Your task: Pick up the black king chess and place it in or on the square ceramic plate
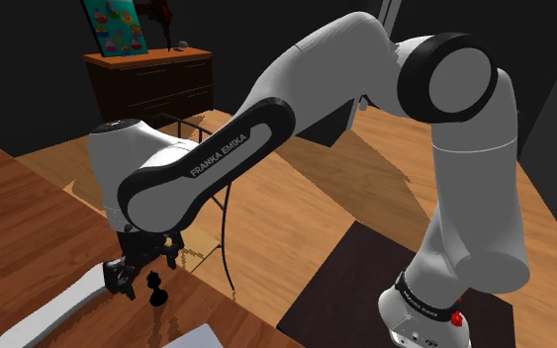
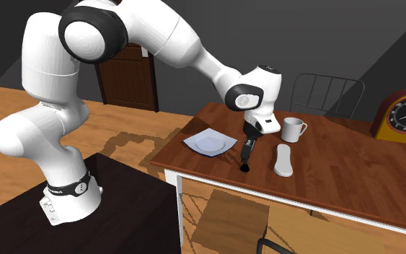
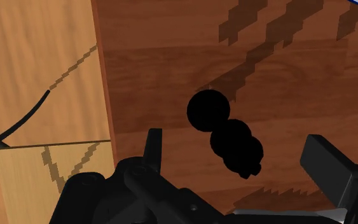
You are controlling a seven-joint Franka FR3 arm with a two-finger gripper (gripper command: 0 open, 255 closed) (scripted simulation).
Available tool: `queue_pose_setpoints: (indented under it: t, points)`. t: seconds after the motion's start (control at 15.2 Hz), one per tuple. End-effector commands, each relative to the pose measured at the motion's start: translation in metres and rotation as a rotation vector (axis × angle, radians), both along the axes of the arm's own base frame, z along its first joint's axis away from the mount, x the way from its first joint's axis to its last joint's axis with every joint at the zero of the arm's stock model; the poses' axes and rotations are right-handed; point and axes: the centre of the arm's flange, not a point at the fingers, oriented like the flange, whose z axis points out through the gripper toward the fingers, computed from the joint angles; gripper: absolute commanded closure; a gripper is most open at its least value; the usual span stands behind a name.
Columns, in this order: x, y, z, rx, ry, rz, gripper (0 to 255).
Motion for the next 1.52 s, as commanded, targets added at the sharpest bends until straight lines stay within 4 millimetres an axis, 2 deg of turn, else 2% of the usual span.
queue_pose_setpoints:
  t: [0.0, 0.13, 0.2, 0.79, 1.45]
  points:
    - [0.0, 0.0, 0.0, 0.0, 0.0, 0.0, 0]
    - [0.0, 0.0, 0.0, 0.0, 0.0, 0.0, 0]
    - [0.0, 0.0, 0.0, 0.0, 0.0, 0.0, 255]
    - [0.0, 0.0, 0.0, 0.0, 0.0, 0.0, 255]
    - [0.0, 0.0, 0.053, 0.0, 0.0, 0.0, 255]
